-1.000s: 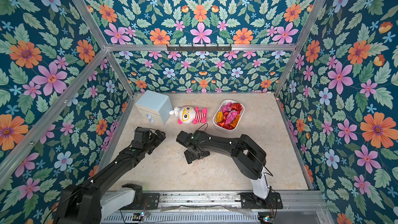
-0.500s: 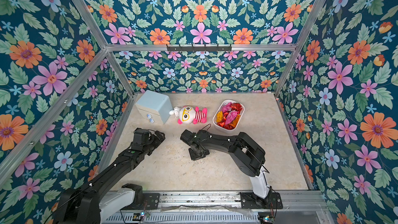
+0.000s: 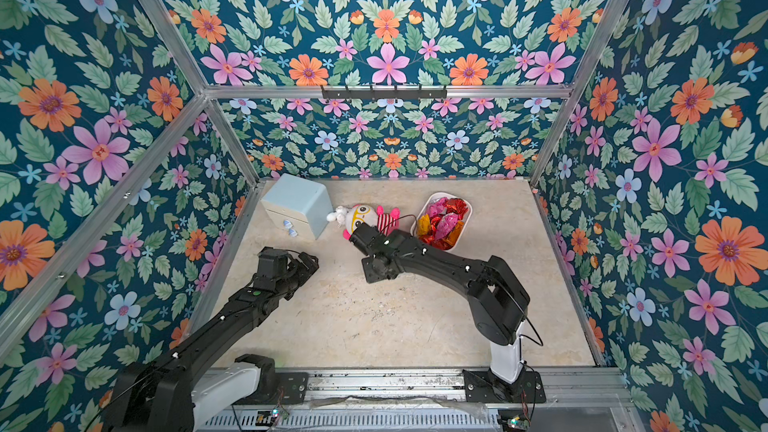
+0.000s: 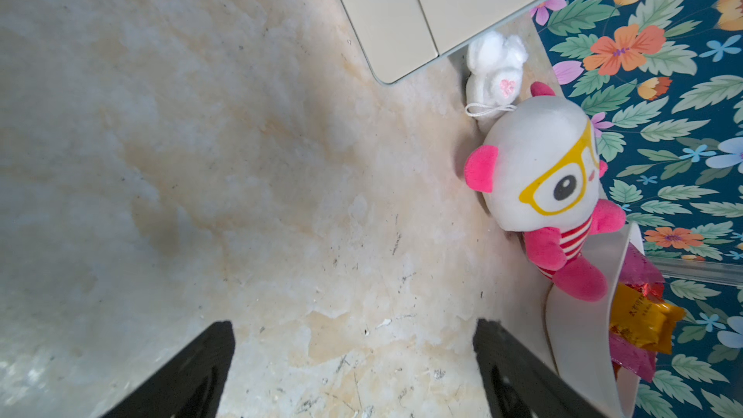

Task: Put the tea bags into the storage box
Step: Pick up the tea bag from the center of the board, then place the tea bag in the storage box.

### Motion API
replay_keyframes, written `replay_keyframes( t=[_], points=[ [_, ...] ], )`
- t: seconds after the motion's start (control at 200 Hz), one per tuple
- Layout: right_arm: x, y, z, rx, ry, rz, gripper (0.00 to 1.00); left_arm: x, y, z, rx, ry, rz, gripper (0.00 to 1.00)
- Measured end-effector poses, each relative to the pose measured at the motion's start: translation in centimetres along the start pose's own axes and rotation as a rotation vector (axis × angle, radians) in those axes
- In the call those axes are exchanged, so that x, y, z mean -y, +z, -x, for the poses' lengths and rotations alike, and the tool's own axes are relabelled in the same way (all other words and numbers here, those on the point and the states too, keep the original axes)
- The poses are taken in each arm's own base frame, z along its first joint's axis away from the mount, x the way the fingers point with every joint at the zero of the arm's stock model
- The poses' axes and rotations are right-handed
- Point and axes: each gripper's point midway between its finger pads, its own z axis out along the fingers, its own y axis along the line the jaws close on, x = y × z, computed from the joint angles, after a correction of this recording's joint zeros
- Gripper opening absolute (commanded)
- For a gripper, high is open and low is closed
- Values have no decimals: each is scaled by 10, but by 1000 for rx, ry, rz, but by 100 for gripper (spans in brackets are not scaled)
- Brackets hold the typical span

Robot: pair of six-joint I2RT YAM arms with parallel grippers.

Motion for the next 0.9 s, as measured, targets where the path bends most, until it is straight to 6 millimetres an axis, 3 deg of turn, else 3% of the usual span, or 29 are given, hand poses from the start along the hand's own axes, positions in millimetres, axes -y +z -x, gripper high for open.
replay_keyframes(
  t=[0.105,0.23,0.385,0.495,0.66,0.9],
  points=[
    [36,-14,40,78,57,-40,0,5,2,0,-12,3,-7,99],
    [89,-23,71,131,132,-107,0,16,4,1,-25,24,-23,99],
    [149,-29,92,157,217,-167,0,28,7,-2,-45,62,-39,99],
    [176,-26,91,150,261,-191,0,33,8,-6,-59,77,-45,99],
    [204,-6,78,105,299,-214,0,36,8,-9,-66,90,-51,99],
    [193,39,57,11,260,-132,0,40,7,-7,-61,97,-53,99]
  ],
)
